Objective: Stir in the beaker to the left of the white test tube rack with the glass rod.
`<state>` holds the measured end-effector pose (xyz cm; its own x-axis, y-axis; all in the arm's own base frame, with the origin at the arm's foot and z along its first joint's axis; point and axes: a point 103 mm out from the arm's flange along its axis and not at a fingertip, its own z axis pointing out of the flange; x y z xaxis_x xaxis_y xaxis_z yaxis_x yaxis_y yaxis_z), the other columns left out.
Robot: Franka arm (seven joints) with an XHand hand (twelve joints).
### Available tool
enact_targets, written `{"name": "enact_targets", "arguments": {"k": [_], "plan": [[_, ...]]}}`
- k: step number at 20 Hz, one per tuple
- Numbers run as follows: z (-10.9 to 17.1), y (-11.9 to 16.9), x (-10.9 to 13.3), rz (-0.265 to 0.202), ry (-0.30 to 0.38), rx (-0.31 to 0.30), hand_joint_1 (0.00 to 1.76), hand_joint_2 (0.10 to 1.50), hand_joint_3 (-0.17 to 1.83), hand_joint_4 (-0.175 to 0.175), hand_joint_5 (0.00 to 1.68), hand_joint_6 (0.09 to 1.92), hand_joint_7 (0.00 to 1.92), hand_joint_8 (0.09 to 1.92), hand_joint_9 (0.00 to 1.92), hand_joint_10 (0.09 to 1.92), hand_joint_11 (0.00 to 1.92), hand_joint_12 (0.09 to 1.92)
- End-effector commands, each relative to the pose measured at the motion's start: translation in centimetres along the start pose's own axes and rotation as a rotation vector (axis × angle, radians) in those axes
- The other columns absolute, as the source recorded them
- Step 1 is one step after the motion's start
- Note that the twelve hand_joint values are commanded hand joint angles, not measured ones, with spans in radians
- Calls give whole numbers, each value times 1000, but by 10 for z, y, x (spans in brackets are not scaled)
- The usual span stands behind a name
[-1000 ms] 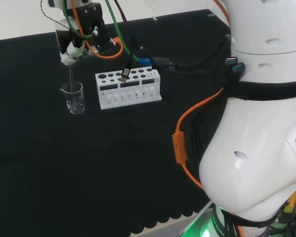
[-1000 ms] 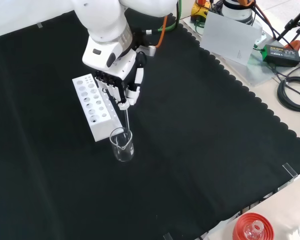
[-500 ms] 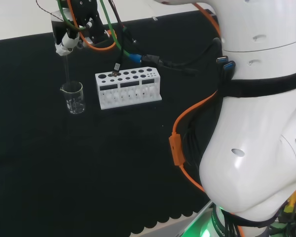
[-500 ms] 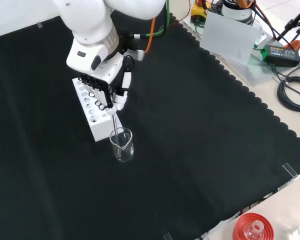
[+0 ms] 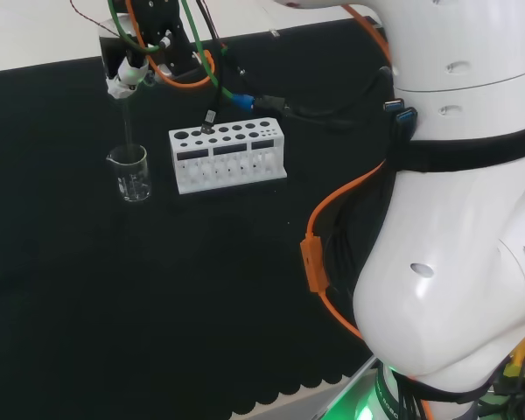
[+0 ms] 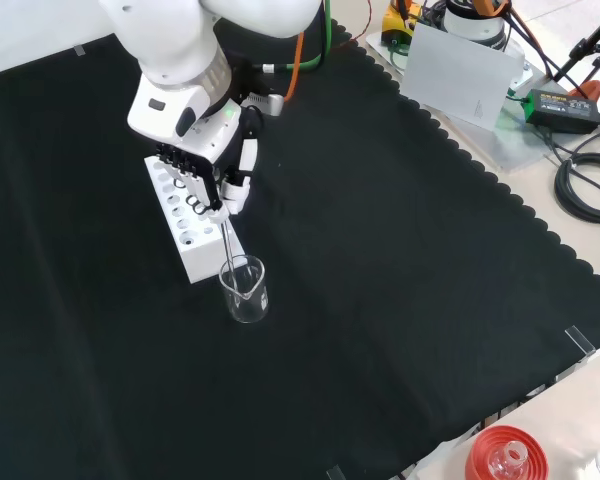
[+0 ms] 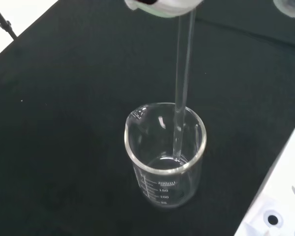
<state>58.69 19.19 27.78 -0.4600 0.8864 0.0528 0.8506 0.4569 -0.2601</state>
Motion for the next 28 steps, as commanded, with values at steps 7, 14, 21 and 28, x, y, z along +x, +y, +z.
{"name": "enact_targets", "arguments": {"k": [7,14,21,28], "plan": [[0,-26,13,8,-6,-11,1332,1032,-175,-175,1412,87,1546,249,1775,272,1574,712],[-3,-26,22,1,-17,-20,1332,1032,-175,-175,1411,87,1545,250,1774,272,1574,711],[-5,-24,20,6,-13,-16,1332,1032,-175,-175,1412,87,1545,251,1774,272,1574,711],[-3,-16,20,5,-19,-11,1332,1032,-175,-175,1412,87,1544,252,1773,271,1574,711]]}}
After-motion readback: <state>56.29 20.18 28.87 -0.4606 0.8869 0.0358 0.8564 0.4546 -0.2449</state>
